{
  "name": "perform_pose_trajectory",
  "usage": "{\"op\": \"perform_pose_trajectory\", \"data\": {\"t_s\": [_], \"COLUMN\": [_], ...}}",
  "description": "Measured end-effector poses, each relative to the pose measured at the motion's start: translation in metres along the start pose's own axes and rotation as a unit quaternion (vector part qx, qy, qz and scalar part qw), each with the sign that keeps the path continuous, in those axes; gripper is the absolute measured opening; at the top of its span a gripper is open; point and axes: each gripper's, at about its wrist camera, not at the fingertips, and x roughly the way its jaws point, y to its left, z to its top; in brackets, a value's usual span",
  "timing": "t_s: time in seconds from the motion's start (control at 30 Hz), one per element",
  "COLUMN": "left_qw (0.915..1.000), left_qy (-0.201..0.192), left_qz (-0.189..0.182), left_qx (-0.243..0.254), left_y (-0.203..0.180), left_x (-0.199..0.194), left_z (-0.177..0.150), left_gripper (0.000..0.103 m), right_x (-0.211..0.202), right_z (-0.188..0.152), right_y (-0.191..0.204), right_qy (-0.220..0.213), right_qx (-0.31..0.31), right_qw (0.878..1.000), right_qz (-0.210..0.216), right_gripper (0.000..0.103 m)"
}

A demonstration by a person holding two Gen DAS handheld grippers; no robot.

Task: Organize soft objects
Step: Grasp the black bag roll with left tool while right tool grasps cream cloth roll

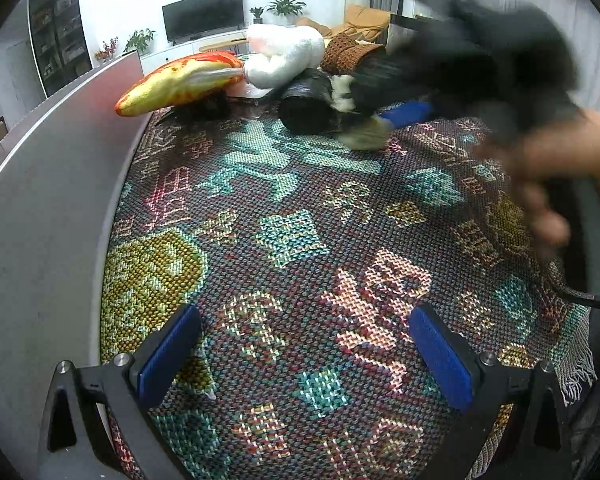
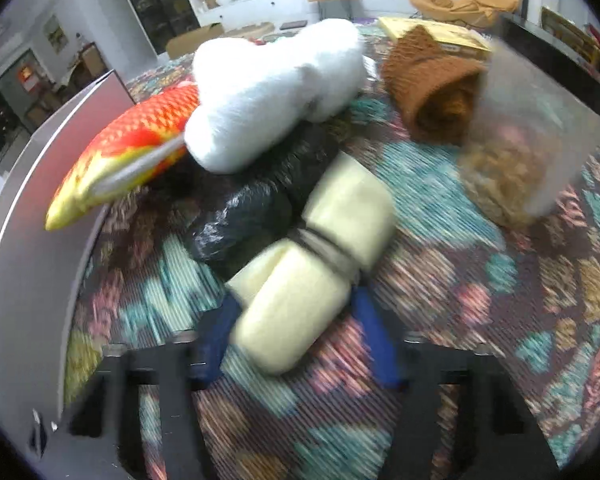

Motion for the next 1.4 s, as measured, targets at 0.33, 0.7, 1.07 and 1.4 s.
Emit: {"op": "perform_pose_trajectory", "data": {"t_s": [0.33,0.7,1.07,1.4], "left_qw": [0.9987,0.9977,0.9989,0.9995], "left_qy": [0.028,0.037,0.023,0.025], "left_qz": [-0.012,0.005,-0.009,0.009], "left_qx": [-0.04,-0.058,-0.039,-0.016], "left_y": [-0.003,-0.008,-0.029,-0.039], "left_x": [0.009,0.09,0.032,0.02], "left_z": [0.031,0.167,0.065,0.045], "left_gripper": [0.103,0.102,0.043,0.097], "right_x": [-0.042,-0.039,-0.045,-0.045], "right_z": [-0.059,-0.069,-0.074,-0.073], "right_y": [-0.081,-0.097,-0.099,-0.101], "right_qy": [-0.064,-0.076,-0.081,-0.082], "right_qx": [0.016,0.05,0.056,0.058], "right_qw": [0.99,0.989,0.99,0.99], "right_qz": [-0.127,-0.117,-0.105,-0.096], "right_gripper": [0.073,0.079,0.08,0.082]}}
